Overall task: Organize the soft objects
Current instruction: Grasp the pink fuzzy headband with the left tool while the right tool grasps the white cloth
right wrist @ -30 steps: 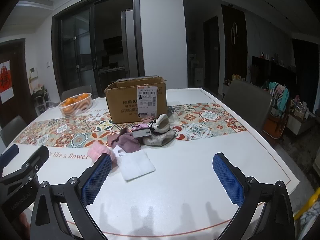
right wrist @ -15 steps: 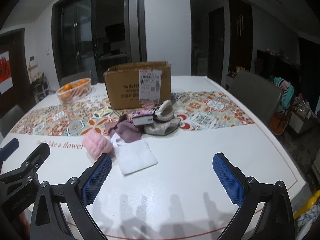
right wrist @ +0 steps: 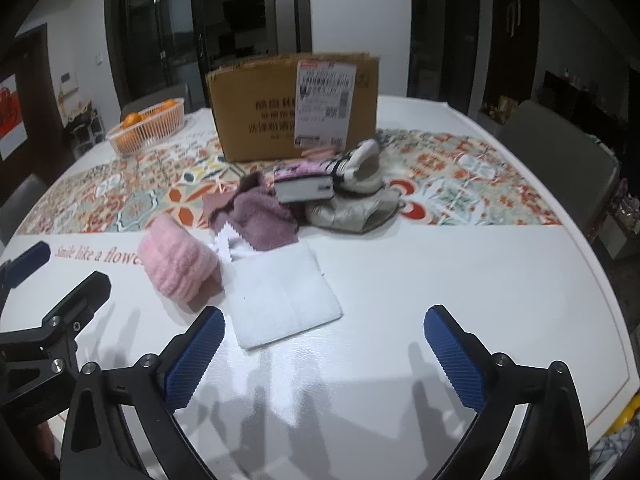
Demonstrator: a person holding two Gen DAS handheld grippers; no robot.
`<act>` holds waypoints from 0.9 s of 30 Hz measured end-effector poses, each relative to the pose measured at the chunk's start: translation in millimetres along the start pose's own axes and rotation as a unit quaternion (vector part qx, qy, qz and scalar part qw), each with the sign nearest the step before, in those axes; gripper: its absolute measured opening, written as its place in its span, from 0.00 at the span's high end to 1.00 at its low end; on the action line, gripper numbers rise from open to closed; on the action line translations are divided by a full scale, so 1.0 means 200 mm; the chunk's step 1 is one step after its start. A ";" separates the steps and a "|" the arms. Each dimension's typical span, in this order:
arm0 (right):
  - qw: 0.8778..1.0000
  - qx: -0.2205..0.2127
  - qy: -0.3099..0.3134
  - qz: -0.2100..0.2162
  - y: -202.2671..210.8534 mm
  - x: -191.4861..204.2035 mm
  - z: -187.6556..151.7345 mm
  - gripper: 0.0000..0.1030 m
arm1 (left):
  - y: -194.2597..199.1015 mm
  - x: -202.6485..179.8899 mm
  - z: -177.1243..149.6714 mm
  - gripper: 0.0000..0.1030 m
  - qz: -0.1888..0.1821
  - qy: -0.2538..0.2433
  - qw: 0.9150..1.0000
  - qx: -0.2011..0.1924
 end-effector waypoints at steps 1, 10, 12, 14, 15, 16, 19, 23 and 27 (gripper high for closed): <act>1.000 0.006 0.003 0.001 -0.02 0.00 0.00 0.05 | -0.03 -0.01 0.00 0.04 -0.003 -0.007 1.000 0.005; 0.998 0.049 0.025 0.025 -0.18 0.07 -0.03 0.18 | -0.21 -0.05 0.00 0.08 -0.046 -0.042 0.997 0.040; 0.998 0.053 0.031 0.028 -0.20 0.09 -0.02 0.21 | -0.24 -0.07 0.00 0.08 -0.063 -0.045 0.996 0.047; 0.997 0.060 0.033 0.033 -0.22 0.10 -0.02 0.25 | -0.27 -0.08 0.00 0.08 -0.072 -0.047 0.995 0.053; 0.997 0.062 0.033 0.035 -0.23 0.10 -0.02 0.28 | -0.29 -0.09 0.01 0.08 -0.081 -0.048 0.994 0.055; 0.997 0.066 0.034 0.037 -0.25 0.10 -0.02 0.31 | -0.31 -0.10 0.00 0.08 -0.085 -0.047 0.993 0.059; 0.995 0.080 0.029 0.048 -0.28 0.11 -0.03 0.39 | -0.34 -0.13 -0.01 0.13 -0.098 -0.046 0.992 0.070; 0.995 0.081 0.036 0.051 -0.29 0.12 -0.03 0.44 | -0.37 -0.16 -0.03 0.27 -0.119 -0.041 0.988 0.089; 0.995 0.075 0.045 0.054 -0.29 0.13 -0.02 0.60 | -0.36 -0.18 -0.04 0.39 -0.122 -0.030 0.988 0.090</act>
Point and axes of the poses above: each gripper's, at about its wrist camera, not at the fingertips, and y roughly against the way its jaws point, x to its left, z to its top, the point moved 10 cm from there along -y, roughly the way its jaws point, and after that the axes turned 6 degrees about y, right-handed, at the moved point
